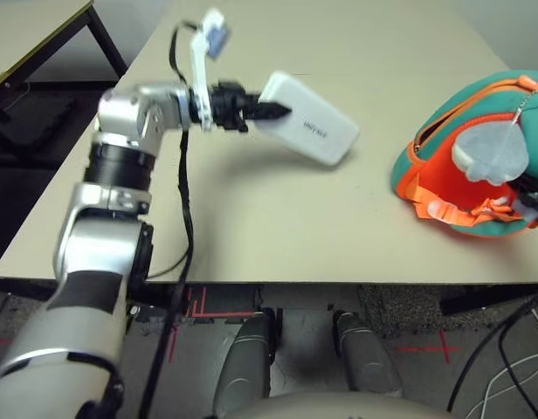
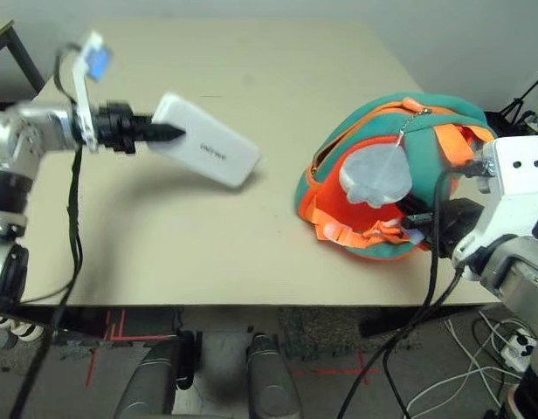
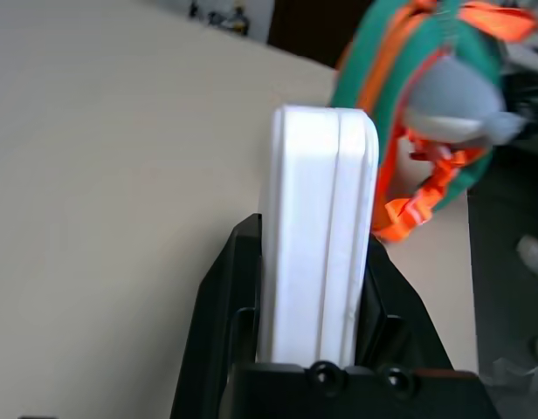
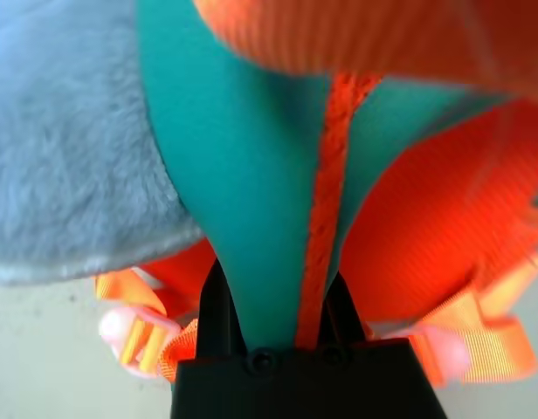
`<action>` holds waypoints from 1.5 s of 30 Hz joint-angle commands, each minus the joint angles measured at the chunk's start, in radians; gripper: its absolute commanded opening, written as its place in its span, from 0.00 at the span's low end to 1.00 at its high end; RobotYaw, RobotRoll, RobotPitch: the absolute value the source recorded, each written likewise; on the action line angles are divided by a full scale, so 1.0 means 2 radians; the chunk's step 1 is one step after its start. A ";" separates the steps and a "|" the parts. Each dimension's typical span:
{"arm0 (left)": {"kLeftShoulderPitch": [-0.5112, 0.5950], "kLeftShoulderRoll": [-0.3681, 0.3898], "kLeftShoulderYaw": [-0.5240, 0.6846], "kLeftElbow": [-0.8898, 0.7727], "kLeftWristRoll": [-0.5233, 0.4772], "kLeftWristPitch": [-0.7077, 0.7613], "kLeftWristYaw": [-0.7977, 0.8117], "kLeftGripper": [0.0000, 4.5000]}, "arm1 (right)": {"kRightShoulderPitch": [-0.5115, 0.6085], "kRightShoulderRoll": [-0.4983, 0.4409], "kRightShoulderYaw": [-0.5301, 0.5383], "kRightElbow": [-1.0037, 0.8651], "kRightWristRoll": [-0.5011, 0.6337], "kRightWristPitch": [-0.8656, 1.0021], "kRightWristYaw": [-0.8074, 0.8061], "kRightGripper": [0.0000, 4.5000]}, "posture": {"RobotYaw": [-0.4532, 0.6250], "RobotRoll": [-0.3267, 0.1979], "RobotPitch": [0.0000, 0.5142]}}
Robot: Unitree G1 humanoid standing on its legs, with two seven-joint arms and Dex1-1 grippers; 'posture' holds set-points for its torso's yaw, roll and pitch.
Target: Put the pencil case into the backpack and zip it.
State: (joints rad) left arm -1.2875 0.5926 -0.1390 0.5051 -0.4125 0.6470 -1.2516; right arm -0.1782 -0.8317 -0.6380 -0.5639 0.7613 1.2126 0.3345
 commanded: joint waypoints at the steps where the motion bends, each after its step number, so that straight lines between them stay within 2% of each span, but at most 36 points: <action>1: -0.035 -0.021 -0.006 0.007 0.015 -0.033 -0.022 0.30 | 0.000 -0.006 0.022 0.017 -0.011 -0.018 0.012 0.03 | 0.34 0.62 0.37; 10: -0.078 -0.097 0.005 0.085 0.040 -0.121 -0.032 0.30 | 0.011 -0.008 0.017 0.019 -0.014 -0.033 0.021 0.03 | 0.32 0.62 0.35; 19: -0.093 -0.134 0.016 0.108 0.033 -0.127 -0.055 0.30 | 0.062 -0.013 -0.040 -0.019 0.004 -0.017 0.033 0.03 | 0.28 0.62 0.36; 31: -0.089 -0.145 0.029 0.077 0.010 -0.063 -0.075 0.30 | 0.103 -0.011 -0.084 -0.055 0.041 -0.004 0.041 0.03 | 0.26 0.62 0.36; 37: -0.082 -0.139 0.033 0.051 -0.003 -0.019 -0.090 0.30 | 0.106 -0.009 -0.086 -0.060 0.046 -0.007 0.037 0.03 | 0.25 0.62 0.36; 45: -0.071 -0.121 0.035 0.026 -0.014 0.004 -0.102 0.30 | 0.104 0.001 -0.072 -0.059 0.041 -0.020 0.026 0.03 | 0.25 0.62 0.35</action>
State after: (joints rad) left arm -1.4327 0.3482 -0.0800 0.5953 -0.4033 0.6385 -1.4198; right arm 0.0215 -0.8373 -0.8032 -0.6666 0.8363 1.1757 0.3904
